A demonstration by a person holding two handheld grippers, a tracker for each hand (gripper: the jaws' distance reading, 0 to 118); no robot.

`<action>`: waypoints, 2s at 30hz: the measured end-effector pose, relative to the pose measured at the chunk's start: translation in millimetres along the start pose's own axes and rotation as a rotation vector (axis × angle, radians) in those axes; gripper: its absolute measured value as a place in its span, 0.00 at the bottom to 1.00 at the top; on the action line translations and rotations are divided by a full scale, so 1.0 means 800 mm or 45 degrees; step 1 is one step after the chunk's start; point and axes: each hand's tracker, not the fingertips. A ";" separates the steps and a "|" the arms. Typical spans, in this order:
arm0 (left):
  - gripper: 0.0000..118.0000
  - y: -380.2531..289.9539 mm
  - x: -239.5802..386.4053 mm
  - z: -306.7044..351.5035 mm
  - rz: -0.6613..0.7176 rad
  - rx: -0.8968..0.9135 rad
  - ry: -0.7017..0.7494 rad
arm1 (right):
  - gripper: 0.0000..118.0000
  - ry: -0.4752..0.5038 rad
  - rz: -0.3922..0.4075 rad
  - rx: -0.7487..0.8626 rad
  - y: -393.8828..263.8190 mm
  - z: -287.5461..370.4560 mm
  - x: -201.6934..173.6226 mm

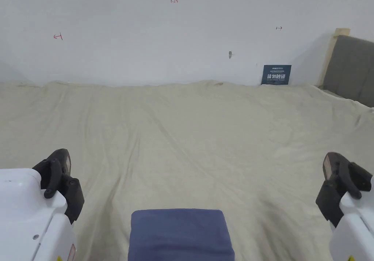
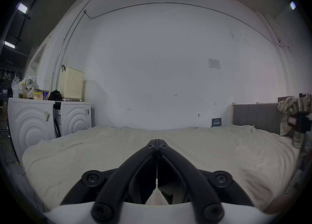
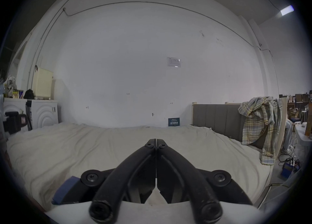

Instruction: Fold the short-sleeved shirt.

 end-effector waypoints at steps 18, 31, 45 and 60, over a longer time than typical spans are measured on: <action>0.00 -0.091 -0.095 -0.073 0.947 -0.987 -0.493 | 0.00 0.594 0.472 -1.585 -0.172 -0.207 -0.149; 1.00 -0.211 -0.088 -0.184 1.426 -1.574 -0.883 | 0.00 0.593 0.479 -1.485 -0.176 -0.193 -0.143; 0.18 -0.199 -0.007 -0.189 0.851 -1.620 -0.765 | 0.00 0.640 0.122 -1.237 -0.149 -0.159 -0.086; 0.18 -0.094 -0.120 -0.185 0.550 -1.485 -0.667 | 0.00 0.644 -0.034 -1.176 -0.091 -0.110 -0.088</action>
